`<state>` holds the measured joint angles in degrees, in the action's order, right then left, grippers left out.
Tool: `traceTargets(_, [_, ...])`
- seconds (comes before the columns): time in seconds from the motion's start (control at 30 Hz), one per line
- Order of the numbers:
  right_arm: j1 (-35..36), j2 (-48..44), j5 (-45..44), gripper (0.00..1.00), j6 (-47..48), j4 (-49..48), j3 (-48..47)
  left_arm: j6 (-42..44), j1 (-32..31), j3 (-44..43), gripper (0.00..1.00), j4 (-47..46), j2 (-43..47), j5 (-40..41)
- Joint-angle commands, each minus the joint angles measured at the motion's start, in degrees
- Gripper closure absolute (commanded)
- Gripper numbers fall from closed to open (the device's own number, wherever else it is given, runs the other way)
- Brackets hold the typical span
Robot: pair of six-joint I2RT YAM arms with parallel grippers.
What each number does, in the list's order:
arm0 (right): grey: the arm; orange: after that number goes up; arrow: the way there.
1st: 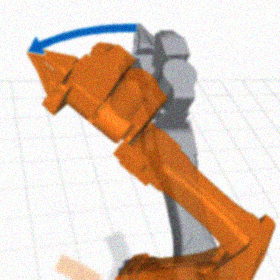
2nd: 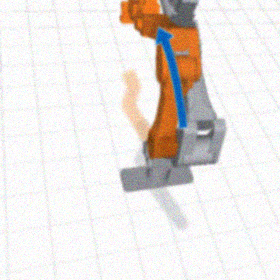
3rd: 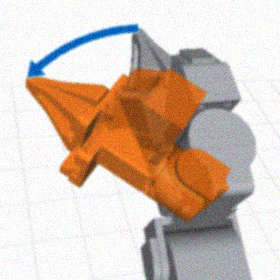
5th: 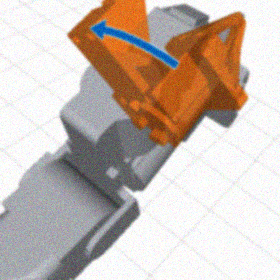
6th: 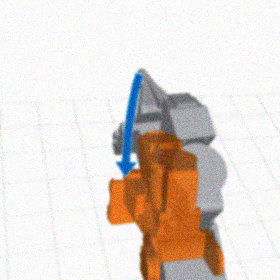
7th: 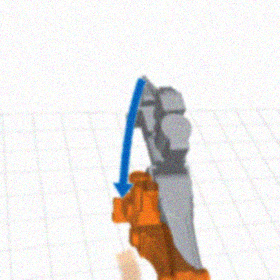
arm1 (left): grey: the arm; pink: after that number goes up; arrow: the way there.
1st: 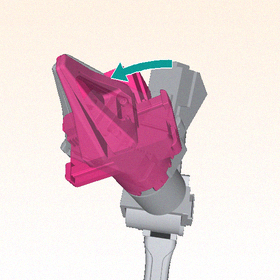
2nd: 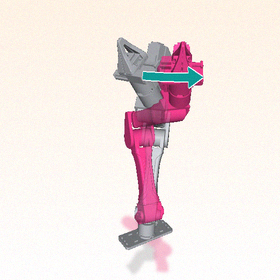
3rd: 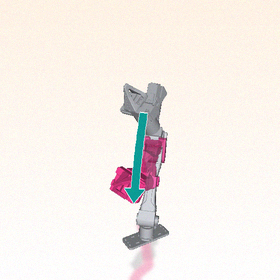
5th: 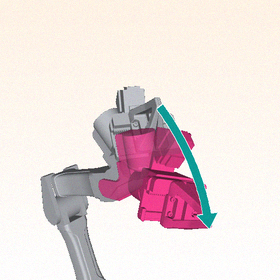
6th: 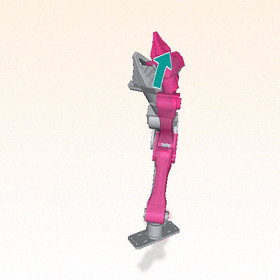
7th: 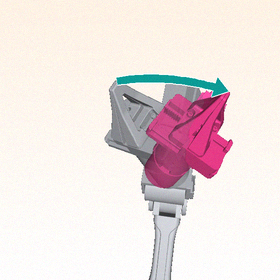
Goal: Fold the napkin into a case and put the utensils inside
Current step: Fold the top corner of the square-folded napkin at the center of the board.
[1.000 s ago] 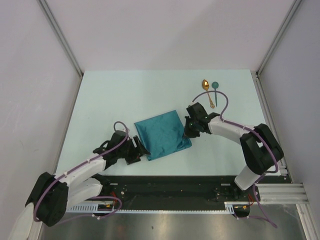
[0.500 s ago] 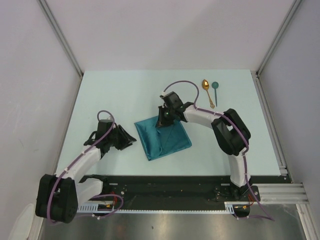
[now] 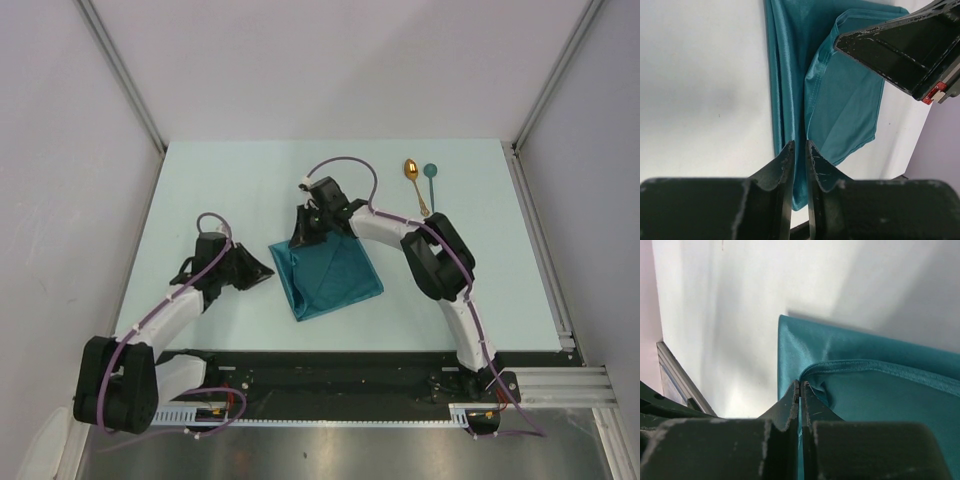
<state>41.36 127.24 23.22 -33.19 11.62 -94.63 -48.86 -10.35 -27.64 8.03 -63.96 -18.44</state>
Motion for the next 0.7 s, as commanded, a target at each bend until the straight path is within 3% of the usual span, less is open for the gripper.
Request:
traceTargets(0.0, [0.6, 2.2, 2.4, 1.0, -1.3, -2.6, -4.2, 2.0, 1.8, 0.1, 0.83, 1.3, 3.5, 1.2])
traceTargets(0.67, [1.8, 8.3, 4.6, 0.96, -2.4, -1.3, -11.8, 4.7, 4.6, 0.7, 0.83, 5.4, 7.4, 1.9])
